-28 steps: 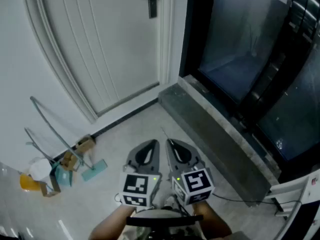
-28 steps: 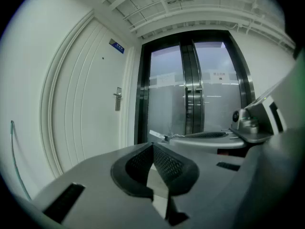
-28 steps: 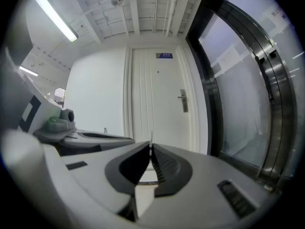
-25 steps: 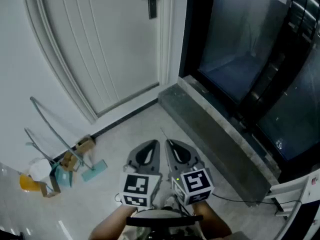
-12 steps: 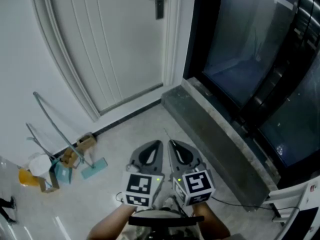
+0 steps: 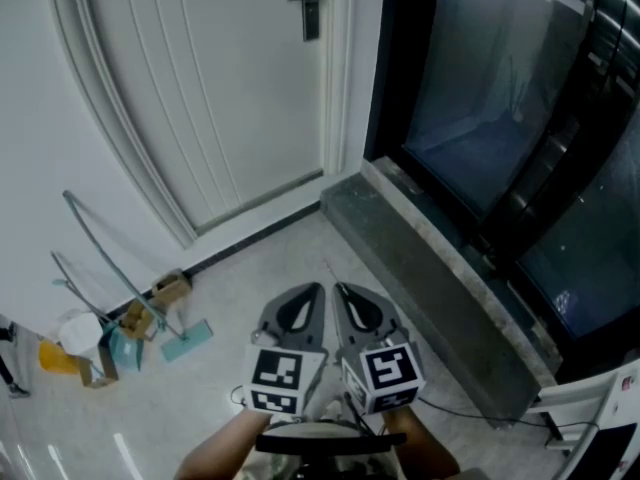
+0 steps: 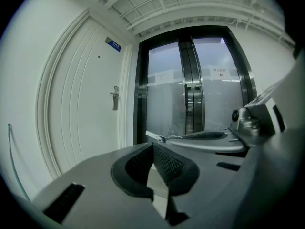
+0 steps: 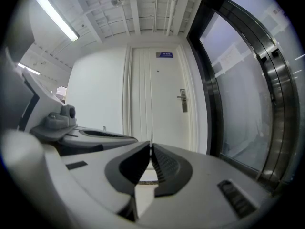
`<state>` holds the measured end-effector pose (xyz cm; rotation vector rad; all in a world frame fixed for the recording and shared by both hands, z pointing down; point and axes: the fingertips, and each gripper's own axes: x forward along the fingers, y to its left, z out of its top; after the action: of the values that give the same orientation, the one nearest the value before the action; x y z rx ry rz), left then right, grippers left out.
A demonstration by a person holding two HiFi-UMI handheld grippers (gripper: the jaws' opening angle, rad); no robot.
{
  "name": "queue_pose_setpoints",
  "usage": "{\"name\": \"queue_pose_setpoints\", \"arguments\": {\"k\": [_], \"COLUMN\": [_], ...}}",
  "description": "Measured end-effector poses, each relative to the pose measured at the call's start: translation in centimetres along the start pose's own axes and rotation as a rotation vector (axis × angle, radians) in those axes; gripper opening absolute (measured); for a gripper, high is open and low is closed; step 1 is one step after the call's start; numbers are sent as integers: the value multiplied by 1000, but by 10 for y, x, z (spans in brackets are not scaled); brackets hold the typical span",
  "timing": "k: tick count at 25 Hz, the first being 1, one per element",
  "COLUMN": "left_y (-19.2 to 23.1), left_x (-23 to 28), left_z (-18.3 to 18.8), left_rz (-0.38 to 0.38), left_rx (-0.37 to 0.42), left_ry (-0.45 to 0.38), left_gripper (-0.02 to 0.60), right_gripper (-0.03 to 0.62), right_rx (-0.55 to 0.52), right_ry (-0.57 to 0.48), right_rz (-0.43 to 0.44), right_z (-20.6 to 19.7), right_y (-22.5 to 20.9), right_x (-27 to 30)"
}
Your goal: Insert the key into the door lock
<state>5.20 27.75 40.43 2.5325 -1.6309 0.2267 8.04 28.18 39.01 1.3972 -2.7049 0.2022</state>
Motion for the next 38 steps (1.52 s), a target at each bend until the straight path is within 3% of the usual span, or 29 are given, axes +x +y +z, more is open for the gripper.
{"name": "queue_pose_setpoints", "arguments": {"k": [3,21,31,38], "left_y": [-9,-35,-8,39], "left_x": [11,64,95,122], "left_z": [1,12,11,17], "left_rz": [5,-10,-45,-71], "left_rx": [9,30,15,6], "left_ry": [12,10,9,13], "left_gripper": [3,3,3,3], "right_gripper": [25,25,26,25], "right_rx": [-42,-43,-61,-49], "right_ry": [18,-6,7,39], "right_rz": [8,-22,-59,-75], "right_z": [-3,1,2,9], "right_y": [-15,-78,-91,-86], "right_x": [-2,2,40,92]}}
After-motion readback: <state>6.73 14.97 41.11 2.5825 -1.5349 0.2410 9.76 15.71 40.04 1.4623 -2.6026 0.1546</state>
